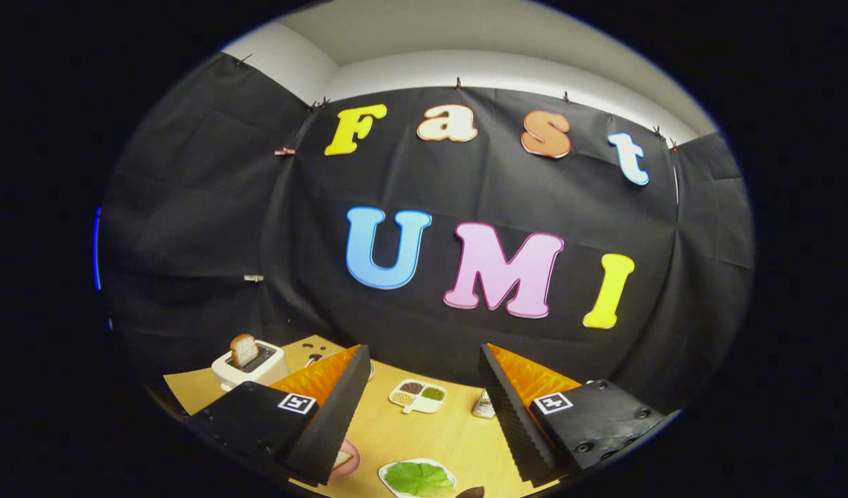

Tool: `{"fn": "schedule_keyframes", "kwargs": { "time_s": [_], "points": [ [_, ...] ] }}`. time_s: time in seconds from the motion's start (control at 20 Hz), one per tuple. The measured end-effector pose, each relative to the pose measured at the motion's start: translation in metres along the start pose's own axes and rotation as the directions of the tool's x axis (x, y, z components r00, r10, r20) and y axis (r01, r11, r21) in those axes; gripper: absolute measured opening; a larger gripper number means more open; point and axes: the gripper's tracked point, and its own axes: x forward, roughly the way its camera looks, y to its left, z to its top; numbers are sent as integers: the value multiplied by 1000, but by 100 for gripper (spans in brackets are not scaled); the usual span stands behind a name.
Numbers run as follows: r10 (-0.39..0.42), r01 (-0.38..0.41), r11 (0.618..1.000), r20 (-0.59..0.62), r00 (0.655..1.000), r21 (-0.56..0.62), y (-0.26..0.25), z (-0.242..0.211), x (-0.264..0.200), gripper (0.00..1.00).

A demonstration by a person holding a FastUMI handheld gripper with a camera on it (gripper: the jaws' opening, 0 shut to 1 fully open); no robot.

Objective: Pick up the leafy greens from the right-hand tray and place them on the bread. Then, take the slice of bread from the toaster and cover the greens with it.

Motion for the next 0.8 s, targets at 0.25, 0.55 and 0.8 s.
{"fn": "schedule_keyframes", "kwargs": {
  "time_s": [0.25,0.55,0.8],
  "points": [
    [48,-49,999,-206,977,-1,-5,-94,3,98],
    [131,-147,989,-405,905,-9,1,-205,3,96],
    [215,-260,966,-549,808,-5,4,-284,5,92]
  ]
}}
